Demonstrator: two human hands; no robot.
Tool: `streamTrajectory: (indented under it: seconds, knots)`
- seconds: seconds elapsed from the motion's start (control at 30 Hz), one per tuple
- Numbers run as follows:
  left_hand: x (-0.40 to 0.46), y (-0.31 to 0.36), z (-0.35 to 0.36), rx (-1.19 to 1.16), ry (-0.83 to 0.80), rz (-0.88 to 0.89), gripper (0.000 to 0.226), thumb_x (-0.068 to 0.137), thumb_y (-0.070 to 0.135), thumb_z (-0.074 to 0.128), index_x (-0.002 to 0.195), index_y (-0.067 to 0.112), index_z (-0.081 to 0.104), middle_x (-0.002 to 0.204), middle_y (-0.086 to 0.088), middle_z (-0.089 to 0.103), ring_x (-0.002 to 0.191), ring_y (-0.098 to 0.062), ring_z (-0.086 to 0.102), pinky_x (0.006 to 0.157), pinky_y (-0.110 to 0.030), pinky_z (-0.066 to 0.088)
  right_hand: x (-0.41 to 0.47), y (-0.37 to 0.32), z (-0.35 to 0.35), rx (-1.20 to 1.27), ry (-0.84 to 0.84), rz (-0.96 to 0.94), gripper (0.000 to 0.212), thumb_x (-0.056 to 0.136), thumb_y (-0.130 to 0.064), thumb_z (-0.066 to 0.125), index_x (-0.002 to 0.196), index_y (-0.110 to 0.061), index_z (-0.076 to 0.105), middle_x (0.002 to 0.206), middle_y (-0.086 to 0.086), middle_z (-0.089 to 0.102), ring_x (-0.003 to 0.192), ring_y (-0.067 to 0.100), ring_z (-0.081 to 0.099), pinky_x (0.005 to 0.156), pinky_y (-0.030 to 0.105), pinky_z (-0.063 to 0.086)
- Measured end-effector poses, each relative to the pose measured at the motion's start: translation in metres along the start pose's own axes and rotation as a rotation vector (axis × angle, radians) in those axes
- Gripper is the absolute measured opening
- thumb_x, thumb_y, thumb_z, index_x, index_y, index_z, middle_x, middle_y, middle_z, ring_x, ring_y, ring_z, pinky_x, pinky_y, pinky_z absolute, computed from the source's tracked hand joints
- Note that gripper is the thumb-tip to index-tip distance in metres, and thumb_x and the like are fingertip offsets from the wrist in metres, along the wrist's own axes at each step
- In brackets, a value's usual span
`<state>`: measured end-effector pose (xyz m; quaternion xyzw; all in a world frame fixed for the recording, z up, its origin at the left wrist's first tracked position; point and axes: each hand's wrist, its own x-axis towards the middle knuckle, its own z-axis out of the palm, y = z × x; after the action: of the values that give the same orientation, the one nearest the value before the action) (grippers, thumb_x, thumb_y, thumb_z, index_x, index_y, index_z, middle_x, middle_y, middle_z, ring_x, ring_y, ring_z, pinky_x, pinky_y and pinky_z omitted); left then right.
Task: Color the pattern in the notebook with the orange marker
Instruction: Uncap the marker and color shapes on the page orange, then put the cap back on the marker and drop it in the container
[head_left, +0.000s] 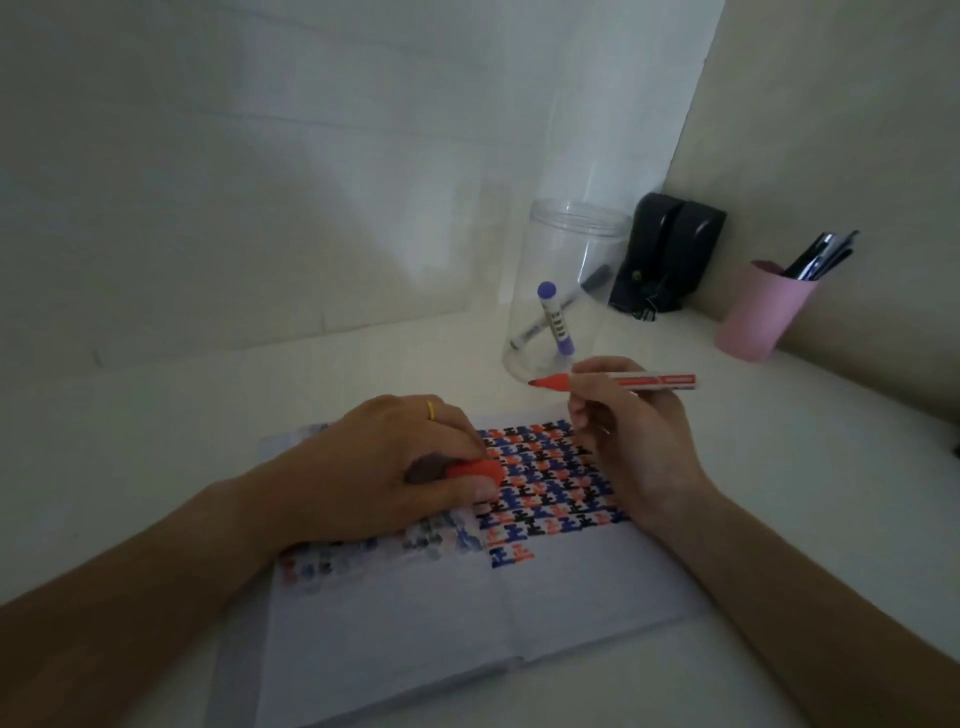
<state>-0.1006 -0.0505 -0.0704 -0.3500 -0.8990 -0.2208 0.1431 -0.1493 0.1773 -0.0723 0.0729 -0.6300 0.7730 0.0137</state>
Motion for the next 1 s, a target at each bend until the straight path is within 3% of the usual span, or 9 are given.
streamTrajectory:
  seconds: [0.07,0.17,0.33,0.47,0.57,0.7,1.0]
  knots:
    - [0.002,0.001,0.002,-0.008,0.059,-0.046,0.029,0.098,0.045,0.056,0.103,0.022,0.074,0.096,0.017,0.071,0.085,0.003,0.064,0.076,-0.014,0.049,0.001,0.0,-0.002,0.024,-0.009,-0.009,0.011,0.084,0.001,0.068,0.089,-0.007,0.072,0.066,0.008,0.064,0.059,0.016,0.055,0.05,0.024,0.042]
    - [0.005,0.0,0.004,-0.04,0.262,-0.191,0.03,0.098,0.042,0.056,0.118,0.025,0.069,0.106,0.019,0.068,0.098,0.008,0.06,0.081,0.0,0.04,0.001,-0.001,-0.002,0.08,-0.015,0.002,0.01,0.087,-0.004,0.065,0.092,-0.005,0.073,0.067,0.008,0.068,0.059,0.017,0.059,0.053,0.025,0.045]
    - [0.005,-0.007,0.002,-0.101,0.388,-0.305,0.036,0.102,0.03,0.045,0.135,0.028,0.058,0.113,0.012,0.064,0.102,-0.006,0.061,0.087,-0.017,0.047,0.003,0.001,-0.006,0.079,0.002,0.024,0.021,0.091,-0.015,0.062,0.094,-0.002,0.078,0.065,0.007,0.066,0.057,0.015,0.057,0.054,0.024,0.045]
    - [0.004,-0.005,0.0,-0.112,0.402,-0.329,0.039,0.103,0.019,0.049,0.141,0.025,0.055,0.111,0.017,0.063,0.096,-0.002,0.062,0.084,-0.013,0.049,0.003,0.002,-0.008,0.084,-0.023,0.008,0.014,0.09,-0.013,0.066,0.093,-0.004,0.075,0.062,0.006,0.059,0.055,0.015,0.05,0.05,0.025,0.041]
    - [0.003,-0.006,-0.002,-0.101,0.427,-0.355,0.037,0.099,0.021,0.059,0.136,0.026,0.061,0.112,0.013,0.071,0.095,-0.005,0.068,0.087,-0.017,0.053,0.003,-0.002,-0.006,0.128,-0.093,-0.031,0.008,0.084,-0.013,0.07,0.09,-0.009,0.073,0.07,0.009,0.068,0.061,0.017,0.062,0.055,0.023,0.052]
    - [0.002,-0.005,-0.004,-0.109,0.456,-0.375,0.03,0.094,0.021,0.068,0.123,0.028,0.068,0.107,0.016,0.075,0.093,-0.003,0.07,0.086,-0.016,0.054,0.002,-0.005,-0.004,0.218,-0.14,-0.02,0.028,0.073,-0.02,0.073,0.096,-0.006,0.075,0.082,0.017,0.076,0.069,0.021,0.072,0.063,0.023,0.06]
    - [0.003,0.002,-0.006,-0.155,0.452,-0.375,0.029,0.089,0.019,0.073,0.117,0.029,0.071,0.101,0.02,0.074,0.093,0.001,0.068,0.083,-0.006,0.049,-0.004,-0.008,0.0,0.157,-0.213,-0.029,0.027,0.081,-0.012,0.068,0.104,0.0,0.075,0.094,0.023,0.076,0.082,0.028,0.073,0.072,0.026,0.061]
